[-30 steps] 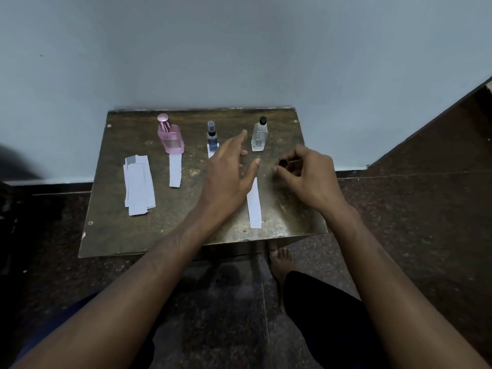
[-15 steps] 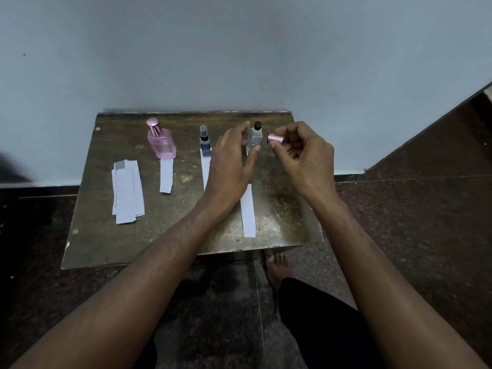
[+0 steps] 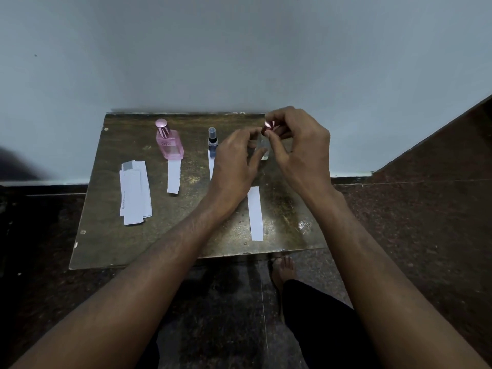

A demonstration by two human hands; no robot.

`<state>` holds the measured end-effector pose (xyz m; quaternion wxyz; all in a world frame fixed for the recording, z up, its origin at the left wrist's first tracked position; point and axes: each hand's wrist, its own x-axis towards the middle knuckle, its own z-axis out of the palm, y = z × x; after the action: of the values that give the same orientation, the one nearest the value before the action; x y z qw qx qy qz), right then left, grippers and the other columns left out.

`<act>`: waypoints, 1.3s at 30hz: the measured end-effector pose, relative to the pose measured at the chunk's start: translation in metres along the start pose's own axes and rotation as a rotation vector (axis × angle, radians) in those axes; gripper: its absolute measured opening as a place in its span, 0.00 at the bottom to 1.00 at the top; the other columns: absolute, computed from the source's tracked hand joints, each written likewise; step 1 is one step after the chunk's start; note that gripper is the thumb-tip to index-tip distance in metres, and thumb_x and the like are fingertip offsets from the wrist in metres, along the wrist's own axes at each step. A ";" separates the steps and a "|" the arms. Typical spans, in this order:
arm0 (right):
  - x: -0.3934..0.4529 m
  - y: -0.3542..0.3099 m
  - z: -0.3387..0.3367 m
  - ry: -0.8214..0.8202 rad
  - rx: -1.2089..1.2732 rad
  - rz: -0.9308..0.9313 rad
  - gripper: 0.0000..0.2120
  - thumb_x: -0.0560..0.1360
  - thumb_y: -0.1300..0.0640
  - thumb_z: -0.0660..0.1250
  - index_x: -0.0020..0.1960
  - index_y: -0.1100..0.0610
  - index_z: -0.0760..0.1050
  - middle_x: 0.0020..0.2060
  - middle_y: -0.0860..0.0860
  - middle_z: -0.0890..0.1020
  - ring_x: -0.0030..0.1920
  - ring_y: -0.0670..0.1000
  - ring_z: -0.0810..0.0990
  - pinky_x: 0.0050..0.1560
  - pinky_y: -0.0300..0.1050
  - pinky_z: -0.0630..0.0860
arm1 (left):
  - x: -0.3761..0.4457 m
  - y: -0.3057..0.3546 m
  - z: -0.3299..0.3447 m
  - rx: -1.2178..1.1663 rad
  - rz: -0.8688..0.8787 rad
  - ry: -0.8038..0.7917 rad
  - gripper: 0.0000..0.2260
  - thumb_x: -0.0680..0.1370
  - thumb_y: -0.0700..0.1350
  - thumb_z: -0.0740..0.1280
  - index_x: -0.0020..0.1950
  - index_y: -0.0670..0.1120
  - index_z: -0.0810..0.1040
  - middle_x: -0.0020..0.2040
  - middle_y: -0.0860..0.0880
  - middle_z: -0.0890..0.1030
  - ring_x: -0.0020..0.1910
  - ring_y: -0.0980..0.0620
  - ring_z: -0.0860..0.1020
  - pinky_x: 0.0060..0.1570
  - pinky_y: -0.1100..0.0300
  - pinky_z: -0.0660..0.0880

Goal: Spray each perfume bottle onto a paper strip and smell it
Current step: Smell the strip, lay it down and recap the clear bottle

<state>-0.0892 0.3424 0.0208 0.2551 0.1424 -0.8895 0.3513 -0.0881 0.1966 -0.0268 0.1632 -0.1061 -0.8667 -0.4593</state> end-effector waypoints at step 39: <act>-0.009 0.009 -0.002 -0.225 -0.074 0.173 0.31 0.71 0.50 0.81 0.70 0.53 0.75 0.58 0.47 0.85 0.54 0.47 0.84 0.58 0.43 0.80 | -0.054 0.001 -0.078 0.401 0.064 -0.409 0.13 0.81 0.58 0.71 0.63 0.57 0.83 0.52 0.57 0.81 0.47 0.56 0.77 0.42 0.57 0.76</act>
<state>-0.0849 0.3509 0.0120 0.1276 0.0945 -0.9337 0.3208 -0.0239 0.1303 -0.0056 0.0170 -0.1892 -0.9514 -0.2423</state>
